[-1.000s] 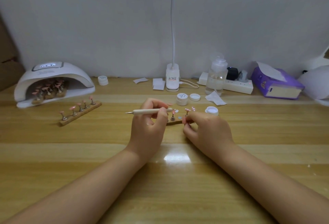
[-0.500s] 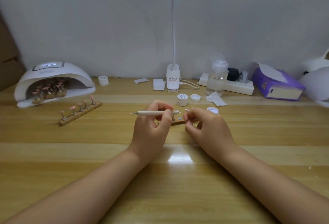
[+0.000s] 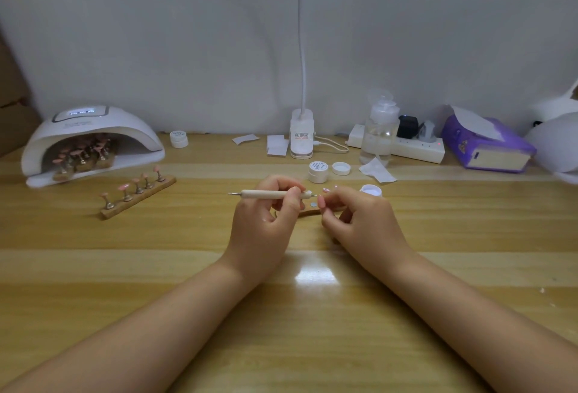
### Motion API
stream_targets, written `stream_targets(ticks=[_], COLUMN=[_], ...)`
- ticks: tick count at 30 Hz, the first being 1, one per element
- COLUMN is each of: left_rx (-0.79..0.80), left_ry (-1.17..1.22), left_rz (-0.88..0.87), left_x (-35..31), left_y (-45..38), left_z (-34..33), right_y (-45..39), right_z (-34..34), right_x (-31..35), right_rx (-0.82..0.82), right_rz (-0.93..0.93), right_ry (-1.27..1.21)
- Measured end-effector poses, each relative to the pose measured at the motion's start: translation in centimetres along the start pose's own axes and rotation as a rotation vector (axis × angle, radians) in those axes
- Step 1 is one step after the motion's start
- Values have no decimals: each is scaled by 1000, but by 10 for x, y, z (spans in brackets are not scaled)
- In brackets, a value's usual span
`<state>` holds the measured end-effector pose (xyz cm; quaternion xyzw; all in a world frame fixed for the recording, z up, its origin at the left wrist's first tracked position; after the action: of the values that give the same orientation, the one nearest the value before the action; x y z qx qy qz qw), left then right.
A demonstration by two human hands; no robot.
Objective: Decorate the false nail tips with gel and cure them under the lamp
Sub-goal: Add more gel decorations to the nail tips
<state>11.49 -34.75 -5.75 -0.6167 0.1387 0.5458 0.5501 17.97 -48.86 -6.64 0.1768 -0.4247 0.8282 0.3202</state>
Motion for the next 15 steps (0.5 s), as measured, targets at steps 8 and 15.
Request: stream_targets(ticks=[8,15], left_rx=[11,4], left_ry=[20,0], left_rz=[17,23], left_x=[2,2], left_y=[0,0], left_z=[-1,-2], right_y=[0,0], right_z=[0,0], right_x=[0,0], right_rx=[-11,-8], right_rz=[4,-13], right_ry=[21,32])
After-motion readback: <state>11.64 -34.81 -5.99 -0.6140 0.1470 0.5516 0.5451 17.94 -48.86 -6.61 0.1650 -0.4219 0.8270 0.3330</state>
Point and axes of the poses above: each hand's wrist, its own y-axis away from the middle knuckle, its own z-axis out of the back of the hand, x = y × z, the point moved 2 cm from there along -y, towards the middle knuckle, and after that the axes turned 5 degrees about z, right-handed, at the moved point
